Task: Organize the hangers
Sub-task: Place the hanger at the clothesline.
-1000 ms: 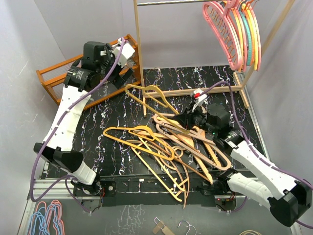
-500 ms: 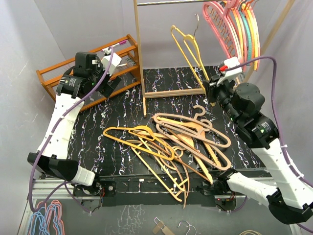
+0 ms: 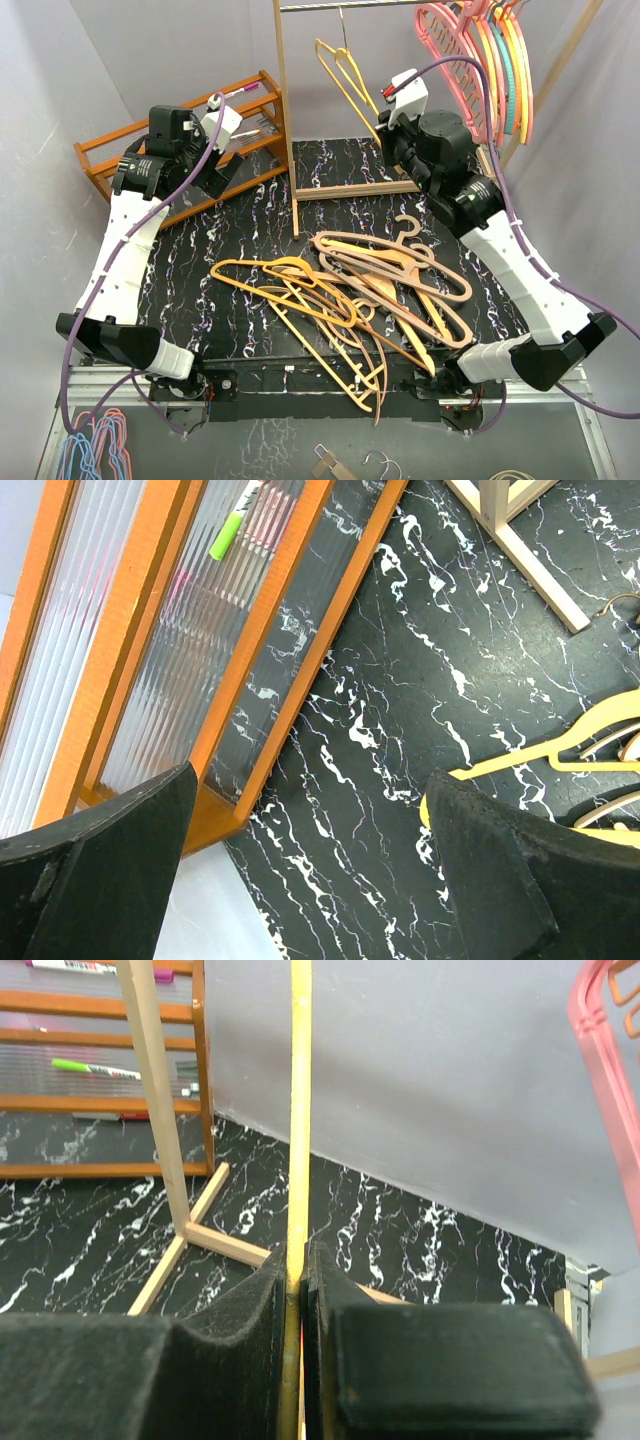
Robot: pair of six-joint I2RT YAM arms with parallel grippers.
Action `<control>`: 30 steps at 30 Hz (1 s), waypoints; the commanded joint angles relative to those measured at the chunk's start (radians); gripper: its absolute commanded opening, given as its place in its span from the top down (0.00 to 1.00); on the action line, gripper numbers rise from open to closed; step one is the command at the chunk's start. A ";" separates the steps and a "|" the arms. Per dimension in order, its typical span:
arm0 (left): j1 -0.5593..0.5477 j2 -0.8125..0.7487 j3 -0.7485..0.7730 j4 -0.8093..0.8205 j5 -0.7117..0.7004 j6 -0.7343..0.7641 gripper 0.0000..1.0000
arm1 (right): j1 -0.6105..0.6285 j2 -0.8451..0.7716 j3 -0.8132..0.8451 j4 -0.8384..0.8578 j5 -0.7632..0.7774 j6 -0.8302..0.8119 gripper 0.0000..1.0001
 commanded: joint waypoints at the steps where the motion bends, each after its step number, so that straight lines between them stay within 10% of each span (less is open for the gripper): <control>1: 0.007 -0.034 -0.011 -0.004 0.004 -0.012 0.03 | -0.028 0.009 0.106 0.166 -0.044 -0.022 0.92; 30: 0.007 0.018 -0.055 -0.041 0.086 0.010 0.03 | -0.245 0.197 0.224 0.207 -0.346 0.161 0.92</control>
